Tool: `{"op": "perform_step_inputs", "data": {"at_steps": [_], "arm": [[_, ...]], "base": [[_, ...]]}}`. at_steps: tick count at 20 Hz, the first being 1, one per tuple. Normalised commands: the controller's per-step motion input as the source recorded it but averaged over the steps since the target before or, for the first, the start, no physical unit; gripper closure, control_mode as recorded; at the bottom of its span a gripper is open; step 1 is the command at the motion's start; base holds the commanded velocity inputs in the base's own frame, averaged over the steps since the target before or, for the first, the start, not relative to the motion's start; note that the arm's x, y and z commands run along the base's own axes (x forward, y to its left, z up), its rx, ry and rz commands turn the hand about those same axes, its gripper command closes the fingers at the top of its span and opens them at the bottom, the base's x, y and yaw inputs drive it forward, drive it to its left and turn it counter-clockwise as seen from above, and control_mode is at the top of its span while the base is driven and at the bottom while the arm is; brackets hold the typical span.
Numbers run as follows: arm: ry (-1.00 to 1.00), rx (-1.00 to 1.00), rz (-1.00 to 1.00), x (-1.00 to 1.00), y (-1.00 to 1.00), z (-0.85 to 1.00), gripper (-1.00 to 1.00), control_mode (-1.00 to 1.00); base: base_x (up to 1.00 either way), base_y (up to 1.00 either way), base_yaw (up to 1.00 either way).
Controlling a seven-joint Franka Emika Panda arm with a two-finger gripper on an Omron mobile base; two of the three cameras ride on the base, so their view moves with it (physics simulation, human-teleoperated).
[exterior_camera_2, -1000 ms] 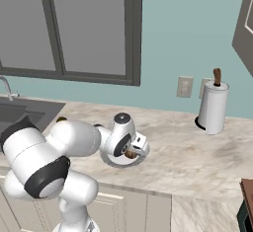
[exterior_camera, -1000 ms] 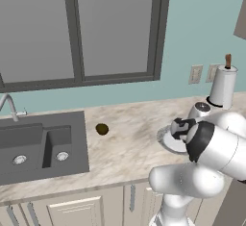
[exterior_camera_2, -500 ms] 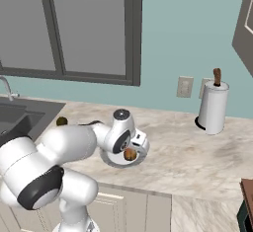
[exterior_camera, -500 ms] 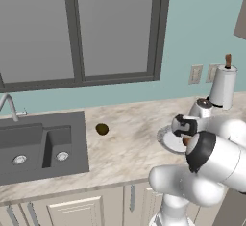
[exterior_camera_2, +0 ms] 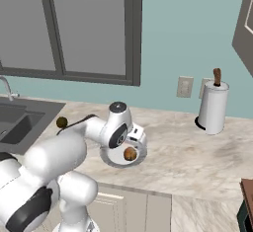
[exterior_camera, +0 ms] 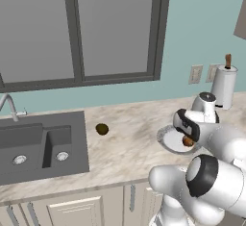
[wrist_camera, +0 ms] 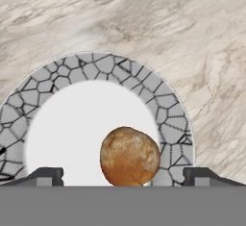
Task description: Pick the avocado and bread from the counter and place them on the plate. Then pick the jam from the cabinet and place it next to the plate. Lastly close the cabinet door.
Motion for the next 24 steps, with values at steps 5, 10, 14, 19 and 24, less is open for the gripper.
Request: {"op": "perform_step_inputs", "data": {"at_steps": [5, 10, 14, 19, 24], "arm": [[-0.01, 0.0, 0.0, -0.24, 0.35, 0.36, -1.0, -1.0], [-0.04, -0.01, 0.0, -0.23, 0.68, 0.35, -1.0, -1.0], [-0.06, -0.04, 0.02, -0.14, 0.92, 0.19, -1.0, -1.0], [-0.02, -0.05, 0.06, -0.1, 1.0, 0.06, -1.0, -1.0], [0.0, -0.05, 0.11, -0.01, 1.0, 0.02, -1.0, -1.0]], "base": [[0.0, 0.0, 0.0], [0.0, 0.0, 0.0], [0.0, 0.0, 0.0], [0.0, 0.0, 0.0], [0.0, 0.0, 0.0]]}}
